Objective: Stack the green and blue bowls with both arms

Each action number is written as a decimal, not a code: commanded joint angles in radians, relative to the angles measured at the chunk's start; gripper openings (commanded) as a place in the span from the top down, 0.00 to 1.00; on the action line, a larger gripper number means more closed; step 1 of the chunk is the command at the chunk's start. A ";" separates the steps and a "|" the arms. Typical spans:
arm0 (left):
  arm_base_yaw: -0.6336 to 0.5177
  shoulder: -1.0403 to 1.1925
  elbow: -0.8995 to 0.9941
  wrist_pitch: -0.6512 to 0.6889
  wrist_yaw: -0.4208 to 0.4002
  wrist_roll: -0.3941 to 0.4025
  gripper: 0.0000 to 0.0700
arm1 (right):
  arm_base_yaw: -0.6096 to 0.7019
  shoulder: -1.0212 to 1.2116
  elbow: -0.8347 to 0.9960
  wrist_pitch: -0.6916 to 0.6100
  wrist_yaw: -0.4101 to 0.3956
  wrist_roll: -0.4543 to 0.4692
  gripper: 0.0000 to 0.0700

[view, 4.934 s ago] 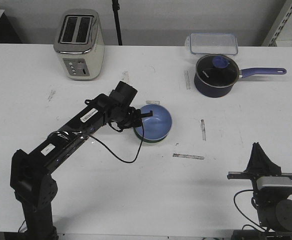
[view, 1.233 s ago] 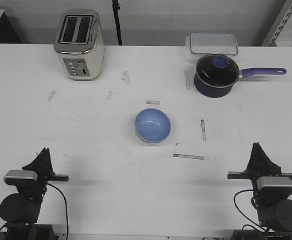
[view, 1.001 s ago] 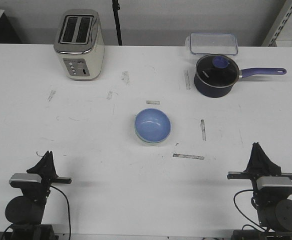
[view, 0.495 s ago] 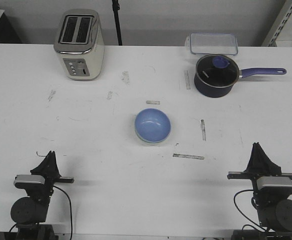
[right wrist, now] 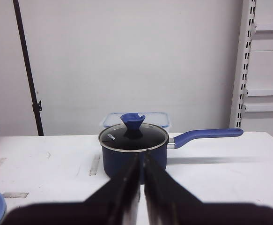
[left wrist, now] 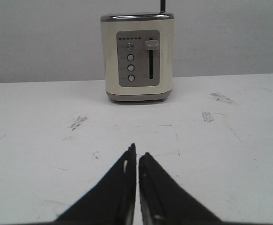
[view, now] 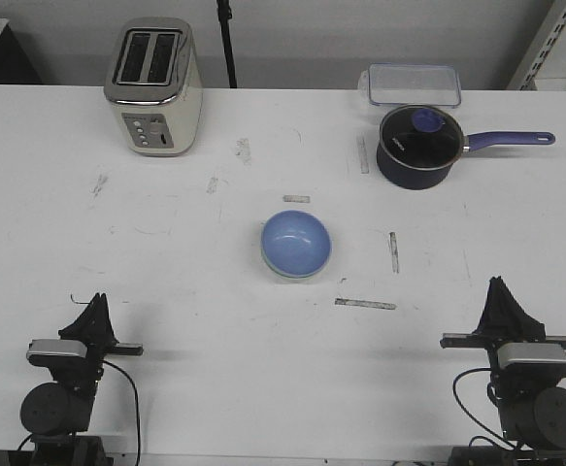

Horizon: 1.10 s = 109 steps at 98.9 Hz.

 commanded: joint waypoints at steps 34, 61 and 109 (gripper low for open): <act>-0.001 -0.002 -0.023 0.015 0.002 -0.005 1.00 | 0.000 0.001 0.003 0.010 0.001 0.013 0.99; 0.000 -0.002 -0.023 0.015 0.002 -0.005 1.00 | -0.002 -0.039 -0.035 0.014 0.005 0.013 0.99; -0.001 -0.002 -0.023 0.015 0.002 -0.005 1.00 | -0.021 -0.239 -0.356 0.145 -0.008 0.013 0.99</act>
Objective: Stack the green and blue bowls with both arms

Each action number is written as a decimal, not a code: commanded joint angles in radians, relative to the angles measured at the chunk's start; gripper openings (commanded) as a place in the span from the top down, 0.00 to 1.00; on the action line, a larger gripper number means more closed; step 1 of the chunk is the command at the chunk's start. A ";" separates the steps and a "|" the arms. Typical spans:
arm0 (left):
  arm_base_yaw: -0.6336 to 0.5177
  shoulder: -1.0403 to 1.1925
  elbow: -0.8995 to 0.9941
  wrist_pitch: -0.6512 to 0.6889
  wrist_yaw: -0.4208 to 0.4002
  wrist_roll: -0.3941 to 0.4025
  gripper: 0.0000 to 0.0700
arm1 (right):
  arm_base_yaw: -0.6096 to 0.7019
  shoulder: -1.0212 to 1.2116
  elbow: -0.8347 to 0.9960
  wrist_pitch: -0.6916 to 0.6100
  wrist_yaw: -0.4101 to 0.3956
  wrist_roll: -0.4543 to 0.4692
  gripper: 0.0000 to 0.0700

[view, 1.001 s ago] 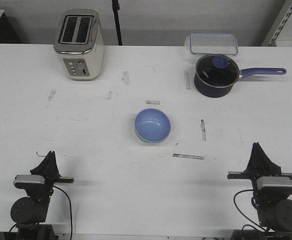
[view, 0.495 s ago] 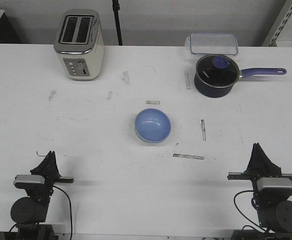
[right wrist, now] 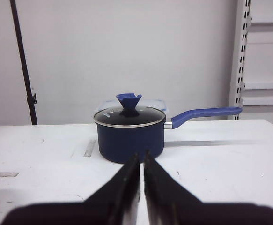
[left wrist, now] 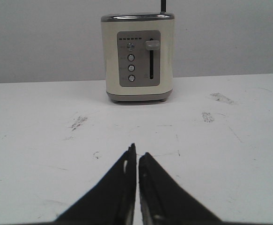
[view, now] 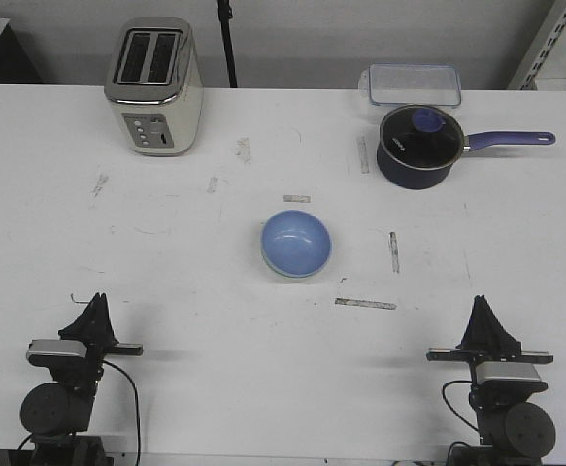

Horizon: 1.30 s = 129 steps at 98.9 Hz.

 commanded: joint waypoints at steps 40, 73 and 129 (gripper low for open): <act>0.000 -0.002 -0.023 0.014 0.002 -0.005 1.00 | 0.000 -0.001 -0.101 0.050 -0.004 0.012 0.99; 0.000 -0.002 -0.023 0.014 0.002 -0.005 1.00 | 0.002 -0.001 -0.101 0.054 0.000 0.012 0.99; 0.000 -0.002 -0.023 0.014 0.002 -0.005 1.00 | 0.002 -0.001 -0.101 0.054 0.000 0.012 0.99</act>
